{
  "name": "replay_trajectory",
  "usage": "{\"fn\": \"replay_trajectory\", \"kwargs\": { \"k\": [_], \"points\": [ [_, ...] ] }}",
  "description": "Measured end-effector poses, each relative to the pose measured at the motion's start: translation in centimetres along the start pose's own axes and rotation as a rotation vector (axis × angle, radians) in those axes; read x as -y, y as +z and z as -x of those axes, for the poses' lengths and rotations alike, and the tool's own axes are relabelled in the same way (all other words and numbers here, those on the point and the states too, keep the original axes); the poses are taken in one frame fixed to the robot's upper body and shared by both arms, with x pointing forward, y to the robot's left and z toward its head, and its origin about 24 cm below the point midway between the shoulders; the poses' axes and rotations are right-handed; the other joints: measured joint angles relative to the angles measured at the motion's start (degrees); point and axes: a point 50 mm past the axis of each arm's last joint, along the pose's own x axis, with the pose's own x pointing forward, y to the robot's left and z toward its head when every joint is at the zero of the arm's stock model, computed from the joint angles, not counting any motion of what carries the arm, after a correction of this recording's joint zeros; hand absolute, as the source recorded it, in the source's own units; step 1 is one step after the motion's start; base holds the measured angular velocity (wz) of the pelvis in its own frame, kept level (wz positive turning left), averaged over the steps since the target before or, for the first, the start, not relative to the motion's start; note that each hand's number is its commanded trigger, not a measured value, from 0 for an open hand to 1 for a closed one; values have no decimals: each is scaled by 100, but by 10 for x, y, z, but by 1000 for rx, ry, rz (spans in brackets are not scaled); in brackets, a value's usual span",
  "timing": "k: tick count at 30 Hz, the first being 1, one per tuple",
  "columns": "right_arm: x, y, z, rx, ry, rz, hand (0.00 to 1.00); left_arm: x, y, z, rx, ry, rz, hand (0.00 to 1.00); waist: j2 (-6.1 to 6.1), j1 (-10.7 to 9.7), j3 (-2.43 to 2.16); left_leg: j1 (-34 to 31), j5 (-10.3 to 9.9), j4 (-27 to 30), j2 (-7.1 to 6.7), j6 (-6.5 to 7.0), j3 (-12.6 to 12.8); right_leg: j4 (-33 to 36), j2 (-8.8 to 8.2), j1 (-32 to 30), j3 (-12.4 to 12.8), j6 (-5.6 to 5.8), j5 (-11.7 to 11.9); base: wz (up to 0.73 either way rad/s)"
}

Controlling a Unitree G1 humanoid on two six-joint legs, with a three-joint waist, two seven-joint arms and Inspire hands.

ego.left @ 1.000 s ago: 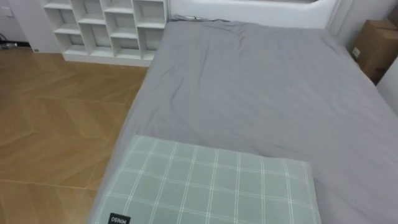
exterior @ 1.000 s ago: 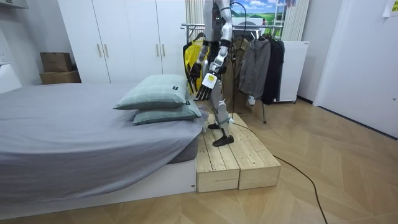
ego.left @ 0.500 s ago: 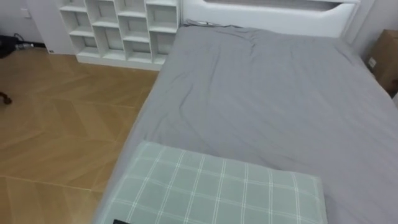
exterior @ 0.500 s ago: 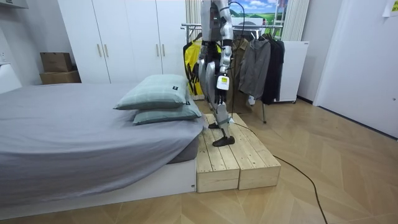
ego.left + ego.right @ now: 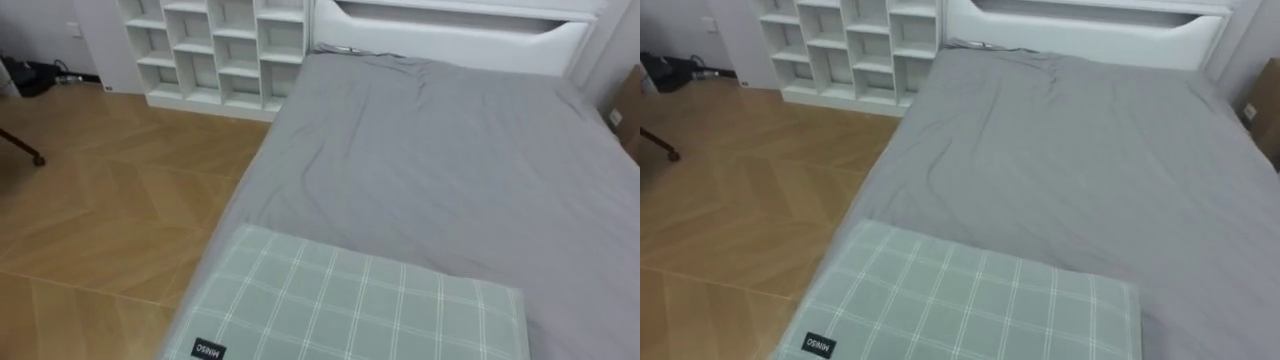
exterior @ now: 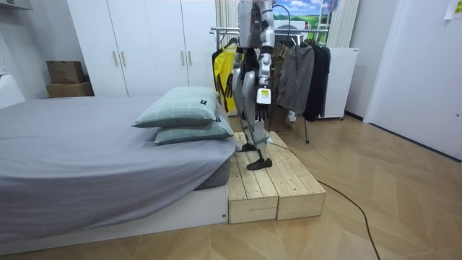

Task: Hang clothes

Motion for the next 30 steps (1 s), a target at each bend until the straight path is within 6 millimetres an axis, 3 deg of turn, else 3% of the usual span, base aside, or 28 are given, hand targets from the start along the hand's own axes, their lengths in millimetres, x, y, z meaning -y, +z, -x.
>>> {"fn": "replay_trajectory", "kwargs": {
  "k": [5,11,30],
  "points": [
    [-1,-1,0,-1,2,-81,0,4,2,0,10,-10,-32,0,26,-169,-29,5,18,-5,-30,12,2,56,-33,-23,-4,17,-11,0],
    [-2,-6,0,-9,5,-109,0,5,3,0,14,-6,-52,0,7,-209,-43,18,20,-1,-45,16,101,66,-61,-13,-5,21,-11,0],
    [-3,-8,1,-26,27,-112,0,6,0,0,-16,-22,-61,0,-23,-202,-16,107,22,-8,-43,21,225,47,-75,67,3,48,-33,0]
  ]
}}
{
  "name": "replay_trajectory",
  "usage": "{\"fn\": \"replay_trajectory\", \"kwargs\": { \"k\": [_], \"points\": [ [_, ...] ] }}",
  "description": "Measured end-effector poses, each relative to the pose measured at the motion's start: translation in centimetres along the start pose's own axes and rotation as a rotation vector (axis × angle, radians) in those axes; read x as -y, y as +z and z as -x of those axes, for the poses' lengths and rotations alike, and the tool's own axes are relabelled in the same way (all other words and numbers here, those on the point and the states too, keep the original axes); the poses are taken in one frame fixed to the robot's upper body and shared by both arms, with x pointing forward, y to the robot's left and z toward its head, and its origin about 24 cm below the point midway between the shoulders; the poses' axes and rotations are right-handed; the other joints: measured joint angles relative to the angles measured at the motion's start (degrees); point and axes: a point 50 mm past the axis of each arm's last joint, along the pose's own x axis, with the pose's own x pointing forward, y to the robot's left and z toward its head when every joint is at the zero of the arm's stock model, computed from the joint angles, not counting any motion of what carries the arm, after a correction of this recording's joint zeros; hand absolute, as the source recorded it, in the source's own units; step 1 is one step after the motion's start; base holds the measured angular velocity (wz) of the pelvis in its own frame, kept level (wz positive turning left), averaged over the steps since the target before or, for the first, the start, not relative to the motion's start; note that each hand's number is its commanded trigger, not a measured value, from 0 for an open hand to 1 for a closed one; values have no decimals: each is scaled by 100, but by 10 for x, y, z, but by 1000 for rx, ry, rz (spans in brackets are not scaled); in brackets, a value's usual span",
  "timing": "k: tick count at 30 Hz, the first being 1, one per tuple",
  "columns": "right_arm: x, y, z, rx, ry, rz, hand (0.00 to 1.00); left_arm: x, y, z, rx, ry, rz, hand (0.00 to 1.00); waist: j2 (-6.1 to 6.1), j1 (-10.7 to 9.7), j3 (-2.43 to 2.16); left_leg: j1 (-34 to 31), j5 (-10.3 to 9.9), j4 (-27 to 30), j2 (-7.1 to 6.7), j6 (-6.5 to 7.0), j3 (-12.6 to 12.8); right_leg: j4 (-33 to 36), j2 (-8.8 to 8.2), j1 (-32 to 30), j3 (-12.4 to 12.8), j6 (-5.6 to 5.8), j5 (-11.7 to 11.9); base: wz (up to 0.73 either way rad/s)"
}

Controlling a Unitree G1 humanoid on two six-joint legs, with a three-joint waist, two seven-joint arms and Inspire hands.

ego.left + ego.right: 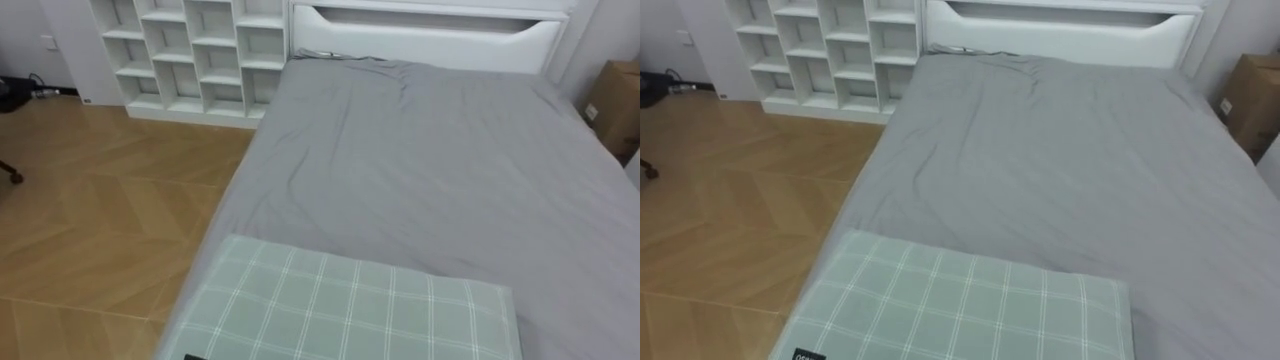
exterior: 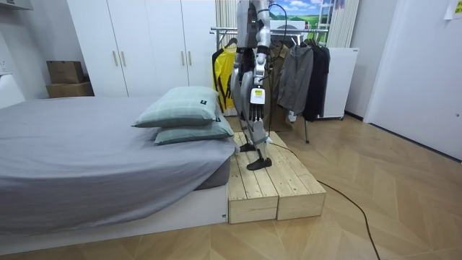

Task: Hang clothes

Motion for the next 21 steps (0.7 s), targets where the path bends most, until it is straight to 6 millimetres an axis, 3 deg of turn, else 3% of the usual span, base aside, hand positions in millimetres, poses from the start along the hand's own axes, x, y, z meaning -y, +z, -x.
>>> {"fn": "replay_trajectory", "kwargs": {
  "k": [21],
  "points": [
    [-1,2,0,-1,5,1,0,0,4,-1,-19,-12,-11,0,40,-26,-2,2,0,-17,-3,0,62,19,2,-36,123,-6,-44,-1]
  ]
}}
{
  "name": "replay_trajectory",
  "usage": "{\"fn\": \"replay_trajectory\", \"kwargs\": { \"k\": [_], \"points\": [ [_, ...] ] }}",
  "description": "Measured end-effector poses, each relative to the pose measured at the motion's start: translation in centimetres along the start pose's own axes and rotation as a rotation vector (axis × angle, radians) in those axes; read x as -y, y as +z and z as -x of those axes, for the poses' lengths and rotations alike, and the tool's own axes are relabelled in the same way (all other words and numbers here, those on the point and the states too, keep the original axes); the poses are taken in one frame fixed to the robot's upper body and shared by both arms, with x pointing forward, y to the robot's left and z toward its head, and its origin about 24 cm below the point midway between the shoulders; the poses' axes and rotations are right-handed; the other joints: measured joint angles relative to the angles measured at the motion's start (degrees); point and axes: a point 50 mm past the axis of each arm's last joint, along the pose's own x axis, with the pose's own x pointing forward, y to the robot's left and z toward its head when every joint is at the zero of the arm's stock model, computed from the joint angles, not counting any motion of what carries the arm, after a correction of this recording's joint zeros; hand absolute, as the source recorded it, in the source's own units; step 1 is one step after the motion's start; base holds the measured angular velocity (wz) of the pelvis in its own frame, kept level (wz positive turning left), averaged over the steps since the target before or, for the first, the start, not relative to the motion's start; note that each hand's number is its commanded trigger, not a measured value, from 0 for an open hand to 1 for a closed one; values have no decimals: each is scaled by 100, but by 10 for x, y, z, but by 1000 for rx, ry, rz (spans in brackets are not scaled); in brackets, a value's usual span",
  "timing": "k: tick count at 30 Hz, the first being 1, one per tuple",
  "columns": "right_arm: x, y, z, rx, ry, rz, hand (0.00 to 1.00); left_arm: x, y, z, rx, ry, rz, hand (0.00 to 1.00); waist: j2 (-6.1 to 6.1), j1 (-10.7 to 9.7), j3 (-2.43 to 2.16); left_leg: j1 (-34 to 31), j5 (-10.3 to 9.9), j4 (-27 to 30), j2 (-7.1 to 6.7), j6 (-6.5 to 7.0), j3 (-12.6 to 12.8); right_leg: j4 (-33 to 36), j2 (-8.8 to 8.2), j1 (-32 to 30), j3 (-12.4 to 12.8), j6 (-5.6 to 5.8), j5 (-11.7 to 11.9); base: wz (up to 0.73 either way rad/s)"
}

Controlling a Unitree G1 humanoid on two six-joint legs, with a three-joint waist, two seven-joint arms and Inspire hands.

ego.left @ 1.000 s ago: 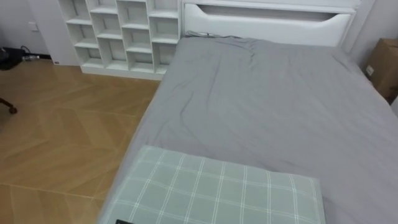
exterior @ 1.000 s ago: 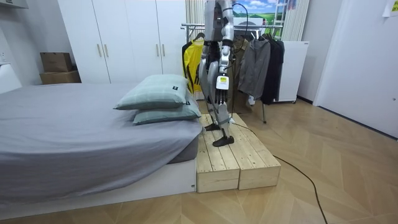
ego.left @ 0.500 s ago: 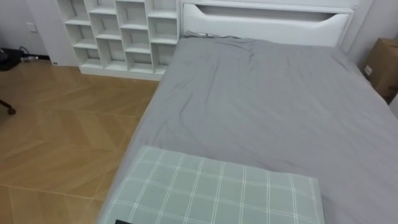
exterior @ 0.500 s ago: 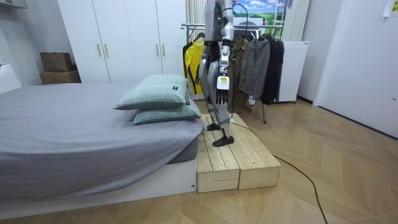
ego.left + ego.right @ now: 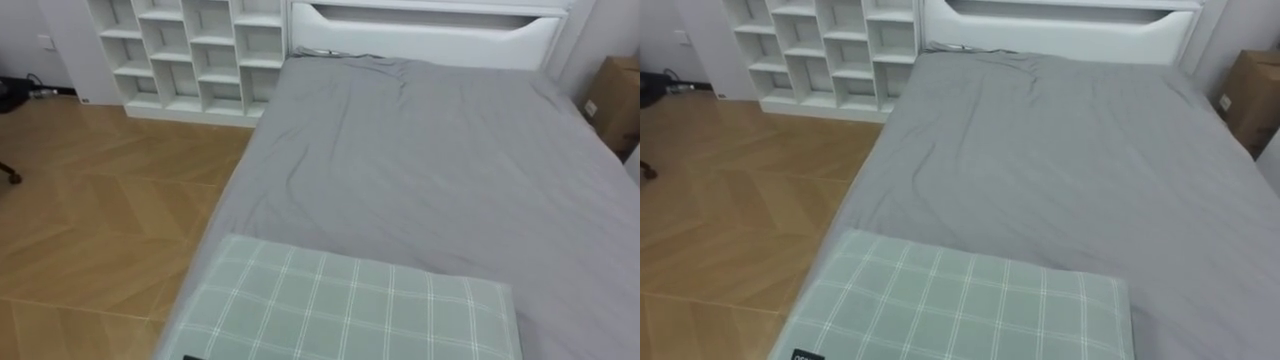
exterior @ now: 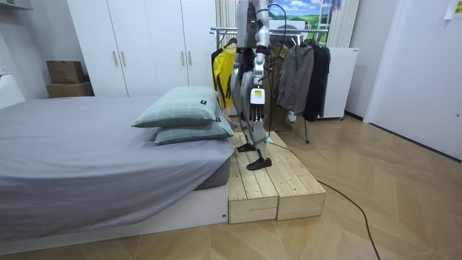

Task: Hang clothes

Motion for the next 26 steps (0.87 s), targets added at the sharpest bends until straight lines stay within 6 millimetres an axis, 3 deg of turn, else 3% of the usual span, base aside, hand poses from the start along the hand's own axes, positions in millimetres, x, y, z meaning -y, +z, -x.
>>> {"fn": "replay_trajectory", "kwargs": {
  "k": [14,26],
  "points": [
    [-1,2,0,6,0,3,0,1,0,0,1,-5,17,0,2,-6,38,9,0,13,1,1,41,27,-1,-4,-1,-1,1,-1],
    [-1,2,0,6,3,2,0,0,1,0,3,-11,16,0,7,-8,38,6,-2,-36,1,1,82,-8,-7,-44,13,6,-5,0]
  ]
}}
